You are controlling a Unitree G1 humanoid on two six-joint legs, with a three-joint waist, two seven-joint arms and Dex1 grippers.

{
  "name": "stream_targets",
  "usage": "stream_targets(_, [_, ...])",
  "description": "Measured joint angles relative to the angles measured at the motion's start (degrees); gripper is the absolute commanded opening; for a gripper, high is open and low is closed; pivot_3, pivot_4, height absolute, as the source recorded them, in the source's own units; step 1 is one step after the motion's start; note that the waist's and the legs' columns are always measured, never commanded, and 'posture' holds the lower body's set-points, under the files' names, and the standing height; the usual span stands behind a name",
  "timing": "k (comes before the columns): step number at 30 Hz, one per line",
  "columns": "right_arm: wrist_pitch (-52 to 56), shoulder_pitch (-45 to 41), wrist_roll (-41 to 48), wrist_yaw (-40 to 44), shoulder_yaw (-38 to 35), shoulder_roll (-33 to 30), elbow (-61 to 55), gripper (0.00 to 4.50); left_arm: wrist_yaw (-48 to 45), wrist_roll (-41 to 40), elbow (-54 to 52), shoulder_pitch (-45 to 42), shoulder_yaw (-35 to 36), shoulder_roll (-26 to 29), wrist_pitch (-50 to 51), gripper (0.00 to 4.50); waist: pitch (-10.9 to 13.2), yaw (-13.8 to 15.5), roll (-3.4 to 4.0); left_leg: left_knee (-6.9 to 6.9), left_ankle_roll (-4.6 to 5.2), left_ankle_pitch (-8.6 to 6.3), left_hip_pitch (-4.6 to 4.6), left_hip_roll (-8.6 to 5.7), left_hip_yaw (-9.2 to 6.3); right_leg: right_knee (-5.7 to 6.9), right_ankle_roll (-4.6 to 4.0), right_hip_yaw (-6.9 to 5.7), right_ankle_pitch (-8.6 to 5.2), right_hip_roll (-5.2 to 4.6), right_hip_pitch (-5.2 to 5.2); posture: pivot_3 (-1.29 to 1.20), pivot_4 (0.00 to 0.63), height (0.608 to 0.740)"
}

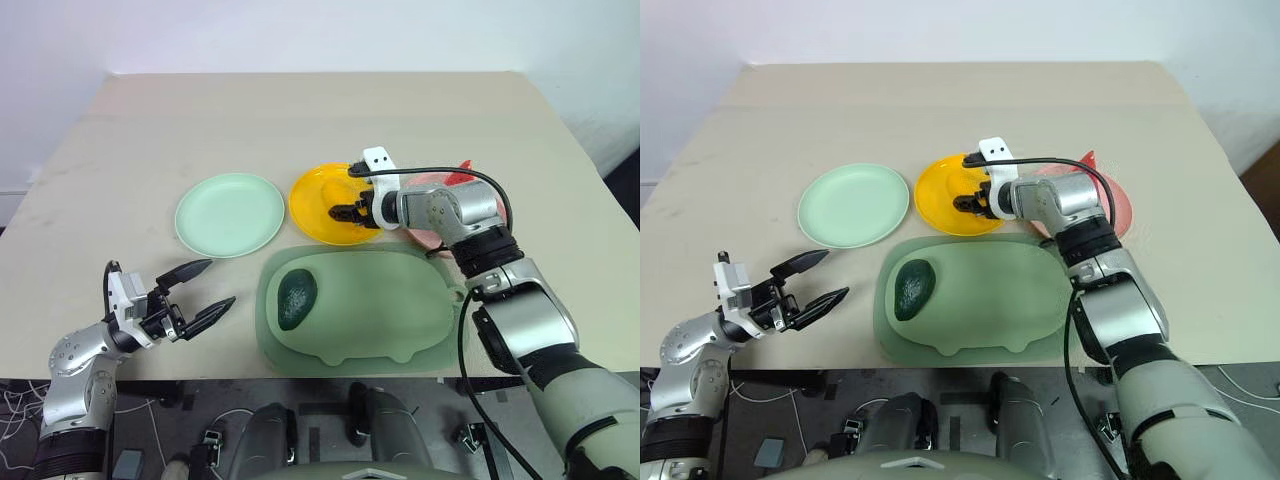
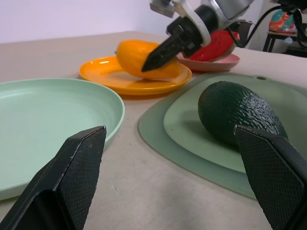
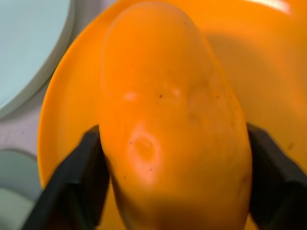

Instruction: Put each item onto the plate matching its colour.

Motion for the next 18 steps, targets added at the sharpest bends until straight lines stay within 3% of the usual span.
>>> stream_targets(3, [0.3,0.3,-1.5,2.3,-1.1,-0.5,-0.9,4.47,-0.1,0.0,0.0,-0.3,0.0,0.0,0.0,4.50,0.0,0.1,0.01,0.00,-0.01,0.00,-0.02,0.01,-0.01,0.00,0.00,-0.02,0.00,0.00,-0.01,0.00,0.150,0.733])
stream_targets(9, [5.5,8.4,2.7,11.4,-8.8,-11.7,-23.2,4.47,0.4,-0.1,-1.3,-0.3,0.0,0.1,0.4,4.50,0.0,0.5,0.00,-0.01,0.00,-0.01,-0.03,-0.01,-0.14,-0.06,0.01,-0.07,0.00,-0.06,0.03,0.00,0.150,0.733])
stream_targets(13, [5.1,19.4,7.5,19.9,-16.3,-20.5,-35.7,4.47,2.3,-0.8,-6.3,1.9,0.5,0.2,1.6,4.50,0.0,0.4,-0.01,-0.02,0.03,-0.03,0.04,-0.01,-0.17,-0.12,0.03,-0.07,-0.01,-0.06,0.10,0.00,0.150,0.733])
stream_targets(18, [-7.4,38.8,7.1,34.9,-24.5,-32.9,-41.6,4.47,4.7,-1.9,-12.4,6.0,0.7,0.3,4.0,4.50,0.0,0.5,-0.05,0.00,0.04,-0.04,0.15,-0.02,-0.18,-0.24,0.06,-0.03,-0.03,-0.02,0.19,0.00,0.150,0.733])
